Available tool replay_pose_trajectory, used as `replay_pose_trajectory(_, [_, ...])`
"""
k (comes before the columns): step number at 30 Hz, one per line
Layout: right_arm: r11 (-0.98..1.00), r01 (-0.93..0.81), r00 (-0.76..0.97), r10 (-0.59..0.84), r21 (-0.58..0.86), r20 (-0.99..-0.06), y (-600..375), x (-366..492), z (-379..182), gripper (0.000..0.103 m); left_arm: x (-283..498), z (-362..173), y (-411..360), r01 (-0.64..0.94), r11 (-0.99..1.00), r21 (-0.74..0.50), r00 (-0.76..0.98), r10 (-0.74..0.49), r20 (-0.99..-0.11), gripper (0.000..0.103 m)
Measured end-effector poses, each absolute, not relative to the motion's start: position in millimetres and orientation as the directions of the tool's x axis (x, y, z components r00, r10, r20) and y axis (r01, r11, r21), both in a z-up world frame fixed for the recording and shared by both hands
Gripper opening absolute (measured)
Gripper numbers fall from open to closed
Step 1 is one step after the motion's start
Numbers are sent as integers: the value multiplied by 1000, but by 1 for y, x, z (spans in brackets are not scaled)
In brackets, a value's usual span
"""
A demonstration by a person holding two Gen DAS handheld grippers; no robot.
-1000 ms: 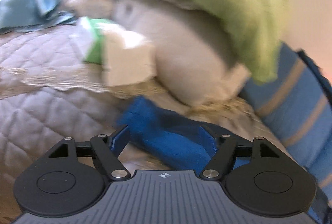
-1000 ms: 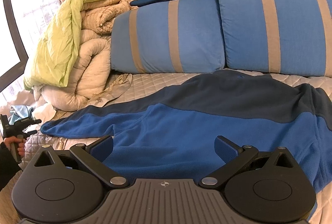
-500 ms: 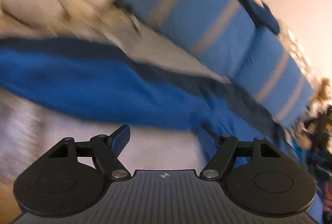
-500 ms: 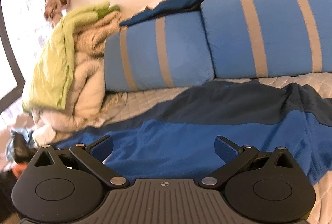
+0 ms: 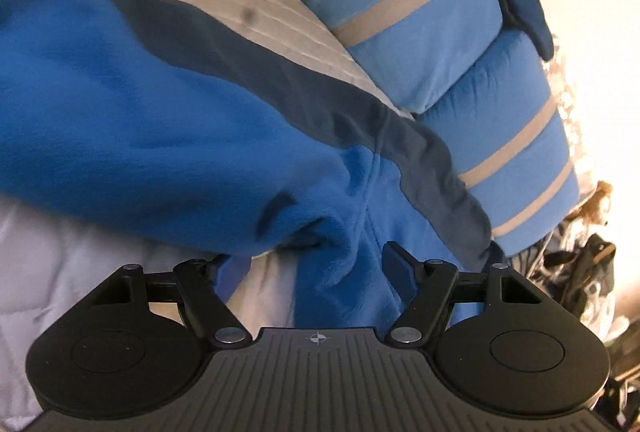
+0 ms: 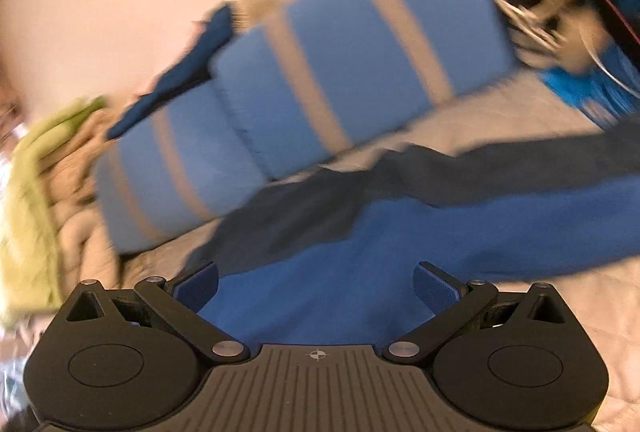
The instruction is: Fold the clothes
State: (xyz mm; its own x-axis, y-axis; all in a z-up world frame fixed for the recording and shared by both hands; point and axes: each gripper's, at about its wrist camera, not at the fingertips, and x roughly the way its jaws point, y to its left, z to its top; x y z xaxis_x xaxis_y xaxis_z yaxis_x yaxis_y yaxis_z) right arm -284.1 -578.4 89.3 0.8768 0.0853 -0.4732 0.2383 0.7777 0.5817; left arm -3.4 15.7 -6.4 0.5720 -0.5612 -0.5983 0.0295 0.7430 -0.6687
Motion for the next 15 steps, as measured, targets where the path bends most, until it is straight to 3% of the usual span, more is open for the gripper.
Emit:
replay_pose_trajectory(4, [719,300,825,135,627,-549,-601,-274,51,102,3,-10,2,37,731,-681,551,-584,-596,71])
replay_pose_trajectory(6, [669,334,806,162,664,-569,-608,-268,27,99,9,-12,0,19,721,-693,534,-593,-602,65])
replay_pose_trajectory(9, [582,358,814,190,730,-550,-615,-260,-1,93,20,-13,-2,-30,733,-679,509,-574,-642,40])
replay_pose_trajectory(10, [552,363,818,197,751,-540,-616,-257,-9,90,24,-14,-2,-49,749,-661,499,-555,-665,22])
replay_pose_trajectory(12, [503,356,845,187,787,-501,-619,-255,-19,85,27,-11,-1,-54,777,-627,499,-523,-691,17])
replay_pose_trajectory(15, [422,362,865,180,831,-468,-623,-254,-30,67,30,-2,-1,-28,829,-558,520,-465,-717,11])
